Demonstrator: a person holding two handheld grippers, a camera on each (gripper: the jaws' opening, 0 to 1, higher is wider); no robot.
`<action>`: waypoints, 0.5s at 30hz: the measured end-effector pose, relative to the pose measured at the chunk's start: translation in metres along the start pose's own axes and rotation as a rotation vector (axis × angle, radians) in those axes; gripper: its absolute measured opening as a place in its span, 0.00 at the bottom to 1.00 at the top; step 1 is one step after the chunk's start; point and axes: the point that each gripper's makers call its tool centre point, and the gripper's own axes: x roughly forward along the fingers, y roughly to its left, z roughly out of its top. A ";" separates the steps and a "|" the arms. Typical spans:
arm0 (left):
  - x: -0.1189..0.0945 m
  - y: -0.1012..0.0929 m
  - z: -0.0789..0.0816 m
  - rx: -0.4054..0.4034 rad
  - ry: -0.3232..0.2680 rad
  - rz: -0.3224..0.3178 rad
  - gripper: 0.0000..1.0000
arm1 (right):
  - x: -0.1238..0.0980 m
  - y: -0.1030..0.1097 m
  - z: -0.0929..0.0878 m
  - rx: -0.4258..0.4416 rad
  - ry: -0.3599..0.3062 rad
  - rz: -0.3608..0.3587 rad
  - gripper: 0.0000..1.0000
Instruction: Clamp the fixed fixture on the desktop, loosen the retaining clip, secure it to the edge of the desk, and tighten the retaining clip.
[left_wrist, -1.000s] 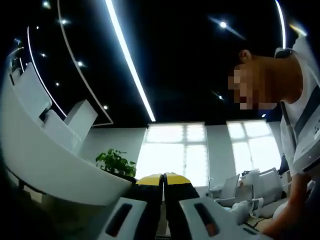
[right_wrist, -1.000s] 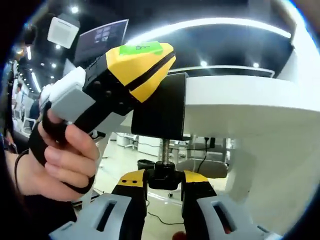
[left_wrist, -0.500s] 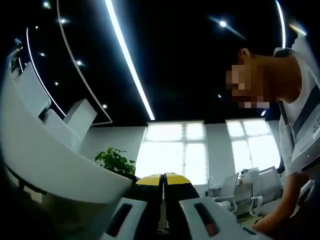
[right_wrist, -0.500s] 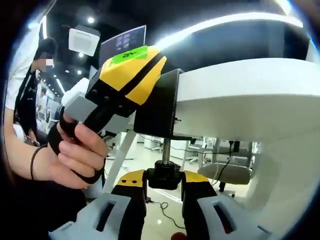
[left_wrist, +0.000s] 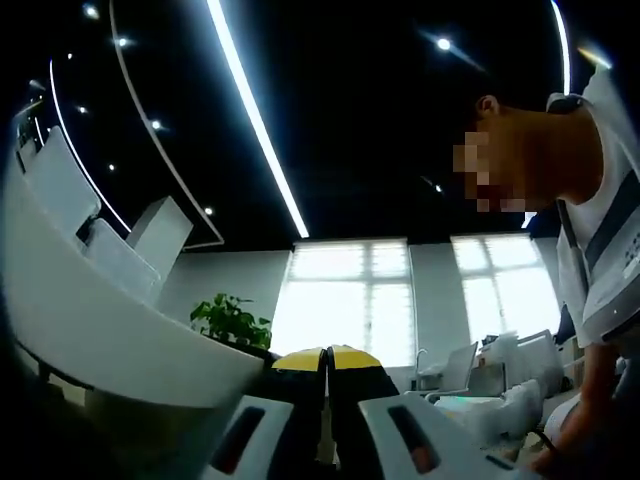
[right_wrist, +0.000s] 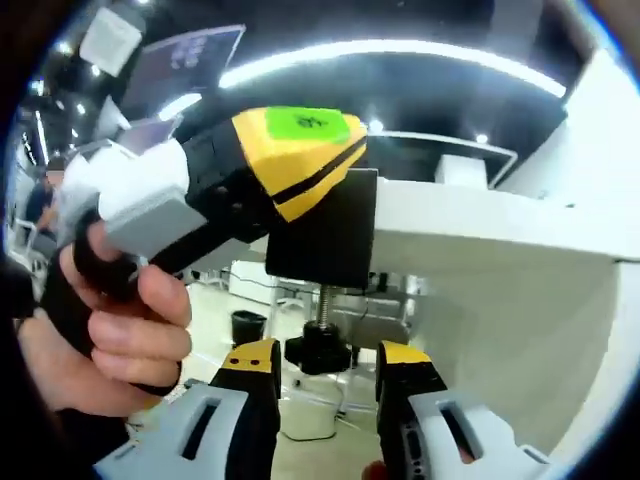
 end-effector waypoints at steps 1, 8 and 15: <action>0.000 0.000 0.000 0.000 -0.001 0.000 0.01 | 0.000 0.002 -0.001 0.029 0.006 0.001 0.36; 0.000 0.000 0.001 -0.005 -0.009 0.003 0.01 | 0.003 0.012 -0.001 0.062 0.006 0.011 0.36; 0.000 0.000 0.002 -0.006 -0.012 0.003 0.01 | 0.004 0.010 -0.002 0.067 0.005 0.002 0.36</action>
